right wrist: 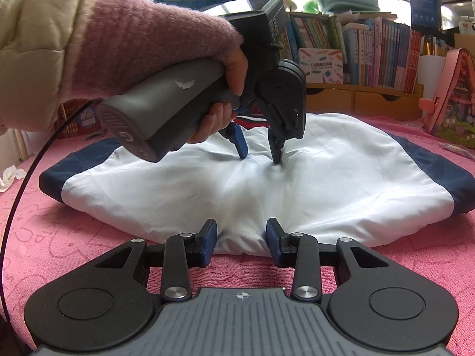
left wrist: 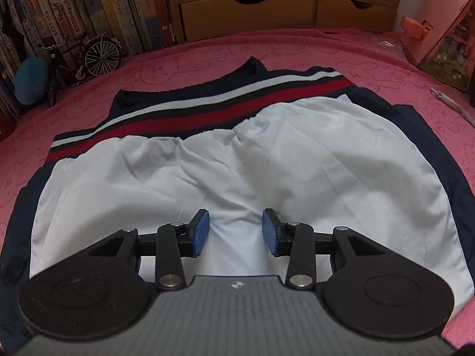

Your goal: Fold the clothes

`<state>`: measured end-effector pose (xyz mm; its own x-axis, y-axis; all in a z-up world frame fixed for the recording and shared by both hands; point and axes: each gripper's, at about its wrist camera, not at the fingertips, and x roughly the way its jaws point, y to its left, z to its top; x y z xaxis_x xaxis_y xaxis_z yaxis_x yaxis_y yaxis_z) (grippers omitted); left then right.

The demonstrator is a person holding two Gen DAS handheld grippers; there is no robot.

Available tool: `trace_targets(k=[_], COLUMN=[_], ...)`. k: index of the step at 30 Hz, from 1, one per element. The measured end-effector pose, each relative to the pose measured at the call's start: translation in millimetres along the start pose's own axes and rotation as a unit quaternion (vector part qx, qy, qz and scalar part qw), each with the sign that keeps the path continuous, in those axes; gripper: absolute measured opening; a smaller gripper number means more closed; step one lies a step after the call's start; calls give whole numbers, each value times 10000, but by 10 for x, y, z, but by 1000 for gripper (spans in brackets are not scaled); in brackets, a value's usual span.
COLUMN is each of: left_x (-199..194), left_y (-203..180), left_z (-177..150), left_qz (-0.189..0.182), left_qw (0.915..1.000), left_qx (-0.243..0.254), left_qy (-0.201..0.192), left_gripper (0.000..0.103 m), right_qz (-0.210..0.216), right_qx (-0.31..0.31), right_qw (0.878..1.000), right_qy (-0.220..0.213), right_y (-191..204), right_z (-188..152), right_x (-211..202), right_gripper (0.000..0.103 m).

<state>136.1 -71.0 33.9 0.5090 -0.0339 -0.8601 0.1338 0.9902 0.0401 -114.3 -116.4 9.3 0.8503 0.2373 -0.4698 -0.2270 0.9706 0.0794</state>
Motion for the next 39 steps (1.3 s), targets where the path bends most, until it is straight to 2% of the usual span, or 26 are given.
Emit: trace_targets(k=[9,16,19,26,30,35,39], left_x=[150,194,234,296,261,-88,-530], left_y=[14,126,139,127,93,97,27], left_z=[222,291,339,415,442,282,-59], left_qz=[268,113,158,288,404,66,-368], left_qw=[9993,9989,9983,9981,9981,9990,9984], left_qx=[-110,-359,-458,-395,-390,-366,10], left_qy=[-227,-277,-325,-379,-260,-265,-420], left_gripper=[41,45,45,47,45,42,42], right_qz=[-13,-29,-43,-79,-56,-49,-46], right_qx=[-36,-72,-92,-149,-144,-148,-137], right_qw=[10000,10000,9999,9999,9999,9999,9999], right_qy=[0,-1,-4,-12,-21,-27,-22], right_y=[20,27,28,53,50,52,60], right_z=[0,2,2,-5,-7,-11,-7], right_x=[-13,-14,-10,-18,-25,-30,-31], right_gripper=[37,37,37,37,37,38,38])
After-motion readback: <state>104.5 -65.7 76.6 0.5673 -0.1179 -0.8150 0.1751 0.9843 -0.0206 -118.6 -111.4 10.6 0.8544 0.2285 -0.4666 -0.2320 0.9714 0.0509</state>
